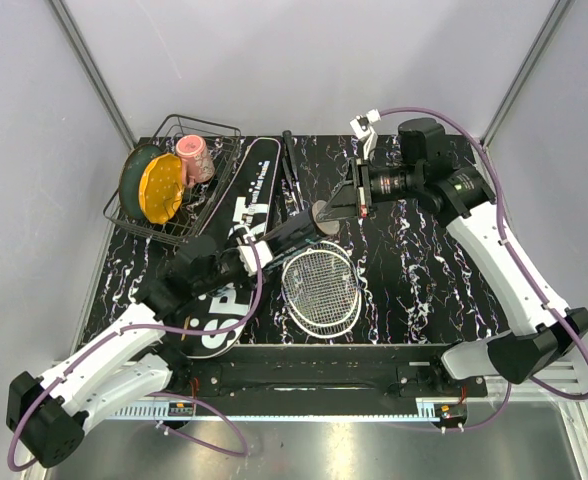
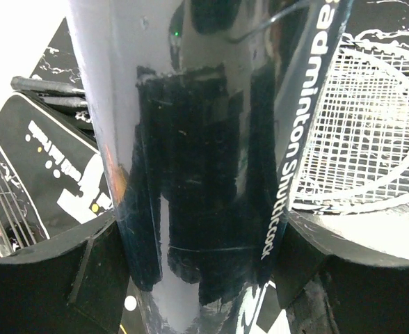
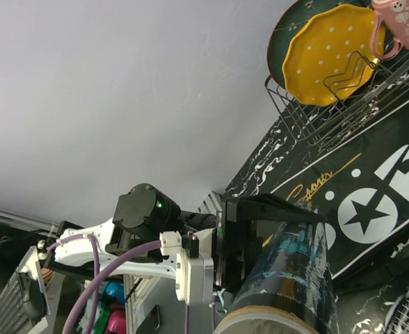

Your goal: Pack up the badminton gear

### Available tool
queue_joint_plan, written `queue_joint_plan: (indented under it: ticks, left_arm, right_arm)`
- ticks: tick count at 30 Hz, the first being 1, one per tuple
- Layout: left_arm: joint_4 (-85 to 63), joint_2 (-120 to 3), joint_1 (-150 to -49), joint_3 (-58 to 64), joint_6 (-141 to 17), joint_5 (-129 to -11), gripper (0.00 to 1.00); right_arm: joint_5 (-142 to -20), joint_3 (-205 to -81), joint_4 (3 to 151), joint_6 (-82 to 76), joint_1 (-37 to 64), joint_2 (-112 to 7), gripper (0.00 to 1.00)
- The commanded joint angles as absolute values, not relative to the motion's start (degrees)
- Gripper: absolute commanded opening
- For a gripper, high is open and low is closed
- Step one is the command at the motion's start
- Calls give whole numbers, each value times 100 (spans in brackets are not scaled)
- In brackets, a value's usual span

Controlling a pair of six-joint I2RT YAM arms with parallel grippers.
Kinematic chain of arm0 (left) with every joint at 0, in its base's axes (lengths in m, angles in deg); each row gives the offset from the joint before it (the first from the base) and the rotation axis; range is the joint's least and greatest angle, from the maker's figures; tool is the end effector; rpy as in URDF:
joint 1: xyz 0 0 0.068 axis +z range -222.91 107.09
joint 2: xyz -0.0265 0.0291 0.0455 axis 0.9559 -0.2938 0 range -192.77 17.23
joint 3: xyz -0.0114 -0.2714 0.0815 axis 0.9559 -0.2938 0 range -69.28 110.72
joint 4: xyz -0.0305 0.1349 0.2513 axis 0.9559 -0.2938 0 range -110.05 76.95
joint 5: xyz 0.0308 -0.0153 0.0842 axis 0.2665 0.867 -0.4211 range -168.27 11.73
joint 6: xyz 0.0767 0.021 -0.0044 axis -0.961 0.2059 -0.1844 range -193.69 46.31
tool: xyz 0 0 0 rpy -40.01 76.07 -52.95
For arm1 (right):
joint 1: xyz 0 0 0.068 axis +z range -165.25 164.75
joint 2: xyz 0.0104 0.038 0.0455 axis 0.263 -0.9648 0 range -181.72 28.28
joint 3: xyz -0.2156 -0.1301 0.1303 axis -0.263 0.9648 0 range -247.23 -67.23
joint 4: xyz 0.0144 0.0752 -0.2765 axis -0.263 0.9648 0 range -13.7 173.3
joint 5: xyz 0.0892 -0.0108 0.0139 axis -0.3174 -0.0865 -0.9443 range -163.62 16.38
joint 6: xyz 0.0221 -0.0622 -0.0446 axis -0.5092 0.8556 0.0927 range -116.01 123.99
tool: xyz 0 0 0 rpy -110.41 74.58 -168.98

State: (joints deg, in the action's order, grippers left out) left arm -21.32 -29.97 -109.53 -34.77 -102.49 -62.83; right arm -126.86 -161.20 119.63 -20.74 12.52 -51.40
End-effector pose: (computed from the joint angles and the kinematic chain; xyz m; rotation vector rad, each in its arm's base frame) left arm 0.1836 -0.1593 0.2640 1.1945 1.5271 -0.3517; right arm 0.2576 0.1978 0.4536 -0.6791 2.0958 1.4998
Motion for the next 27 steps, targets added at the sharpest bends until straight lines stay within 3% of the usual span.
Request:
queue_joint_plan:
  ticks: [1, 8, 16, 27]
  left_arm:
    - [-902, -2637, -11044, -3333, -10287, -5736, 0]
    - [-550, -2382, -11044, -3473, -10077, -5445, 0]
    - [-549, -2355, -11035, -3447, -10112, -6332, 0]
    - [-488, -2250, -11035, -3473, -10129, -6579, 0]
  right_arm:
    - [-12873, -15759, 11410, -2378, 1384, -5302, 0]
    - [-12550, -15337, 10865, -2939, 1384, -5320, 0]
    - [-11898, -15160, 11242, -3468, 1402, -5249, 0]
    - [-11519, -15072, 11313, -3768, 1551, -5346, 0]
